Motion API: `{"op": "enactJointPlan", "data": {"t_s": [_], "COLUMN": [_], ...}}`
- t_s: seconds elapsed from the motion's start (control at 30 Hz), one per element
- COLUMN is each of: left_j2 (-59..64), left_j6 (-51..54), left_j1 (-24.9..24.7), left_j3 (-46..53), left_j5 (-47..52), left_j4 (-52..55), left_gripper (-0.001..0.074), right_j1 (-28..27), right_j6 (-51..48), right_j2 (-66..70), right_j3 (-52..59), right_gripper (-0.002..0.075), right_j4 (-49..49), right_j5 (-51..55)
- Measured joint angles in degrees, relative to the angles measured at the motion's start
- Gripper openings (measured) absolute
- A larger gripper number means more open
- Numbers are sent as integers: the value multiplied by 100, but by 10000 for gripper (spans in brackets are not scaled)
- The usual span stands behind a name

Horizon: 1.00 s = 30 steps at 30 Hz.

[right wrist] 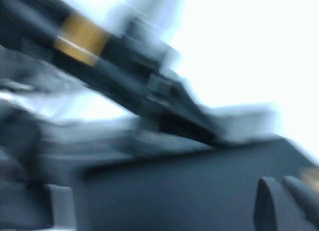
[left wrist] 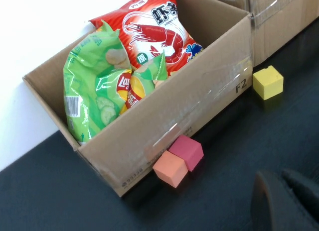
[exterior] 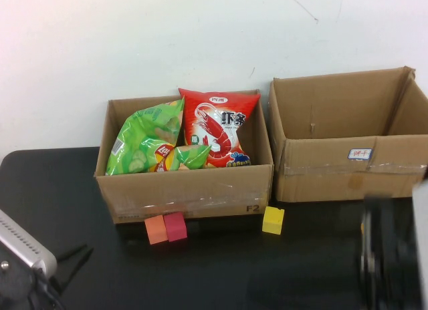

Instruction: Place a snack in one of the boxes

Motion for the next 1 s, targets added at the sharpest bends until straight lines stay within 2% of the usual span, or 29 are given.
{"op": "enactJointPlan", "data": {"t_s": [0.1,0.37,0.47,0.53,0.6,0.77,1.0], "left_j2": [0,11,68,88,64,-218,-866], "left_j6": [-160,-585,-801,-864,-901,-899,-397], "left_j1": [0,0,0,0,0,0,0], "left_j3": [0,0,0,0,0,0,52], "left_j5": [21,258,378,378,324,153,127], "left_j4": [0,0,21,23,36,74,160], "left_gripper": [-1,-1,-1,-1,-1,-1,-1], "right_j1": [0,1,1,1,1,1,1], "right_j6": [1522,7891,9805,10707,11294,12188,12608], "right_j2": [-49,-71,-131,-279,-590,-1624,-2921], "right_j3": [-82,-756,-906,-925,-930,-743,272], "right_gripper": [-1,-1,-1,-1,-1,-1,-1], "right_j4": [-1304,-8485,-10721,-11749,-12174,-12257,-12431], "right_j5": [1084,3774,4761,5089,5027,4069,3700]}}
